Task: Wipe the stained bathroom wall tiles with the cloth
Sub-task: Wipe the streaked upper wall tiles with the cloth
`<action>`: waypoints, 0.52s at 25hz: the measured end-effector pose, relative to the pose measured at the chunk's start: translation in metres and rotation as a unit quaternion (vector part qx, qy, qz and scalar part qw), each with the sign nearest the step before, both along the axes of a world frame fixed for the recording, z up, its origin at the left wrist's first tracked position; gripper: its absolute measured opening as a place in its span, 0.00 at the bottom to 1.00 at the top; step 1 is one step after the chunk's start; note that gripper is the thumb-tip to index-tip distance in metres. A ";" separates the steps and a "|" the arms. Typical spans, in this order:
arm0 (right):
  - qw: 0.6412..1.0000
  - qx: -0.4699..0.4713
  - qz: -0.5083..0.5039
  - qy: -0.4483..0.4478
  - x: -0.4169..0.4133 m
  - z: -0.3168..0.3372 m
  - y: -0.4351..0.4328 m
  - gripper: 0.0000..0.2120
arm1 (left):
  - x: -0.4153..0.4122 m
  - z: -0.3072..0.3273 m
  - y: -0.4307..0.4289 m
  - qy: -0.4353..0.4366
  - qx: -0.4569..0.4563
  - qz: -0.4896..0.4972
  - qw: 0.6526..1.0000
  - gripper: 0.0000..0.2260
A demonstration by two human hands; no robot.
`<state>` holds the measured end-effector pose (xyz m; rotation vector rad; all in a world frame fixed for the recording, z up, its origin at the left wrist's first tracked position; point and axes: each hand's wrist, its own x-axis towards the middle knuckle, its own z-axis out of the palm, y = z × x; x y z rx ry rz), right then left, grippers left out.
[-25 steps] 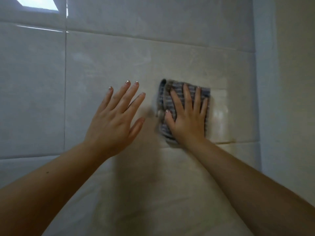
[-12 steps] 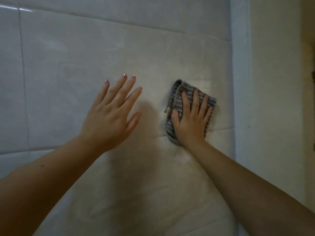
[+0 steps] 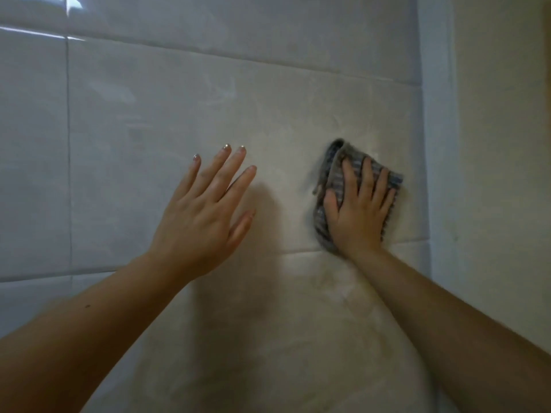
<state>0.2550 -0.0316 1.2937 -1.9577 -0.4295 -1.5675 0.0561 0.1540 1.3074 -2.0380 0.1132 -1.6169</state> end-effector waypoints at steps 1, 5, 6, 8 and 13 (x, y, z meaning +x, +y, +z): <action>0.999 0.027 0.006 0.020 0.004 0.024 -0.007 0.32 | -0.002 0.002 0.001 -0.005 0.002 0.001 1.000 0.26; 0.982 0.159 0.043 0.097 -0.010 0.078 0.014 0.30 | -0.009 -0.001 0.018 -0.005 -0.008 0.020 1.000 0.26; 0.988 0.134 0.044 0.060 -0.027 0.078 0.034 0.31 | -0.010 -0.002 0.020 -0.002 -0.013 0.025 1.000 0.26; 0.998 0.022 0.047 -0.043 -0.053 0.066 0.062 0.31 | -0.011 -0.002 0.025 -0.002 -0.023 0.032 0.999 0.26; 0.996 -0.029 0.016 -0.081 -0.010 0.051 0.015 0.32 | -0.031 -0.006 0.040 -0.003 -0.011 0.047 0.999 0.27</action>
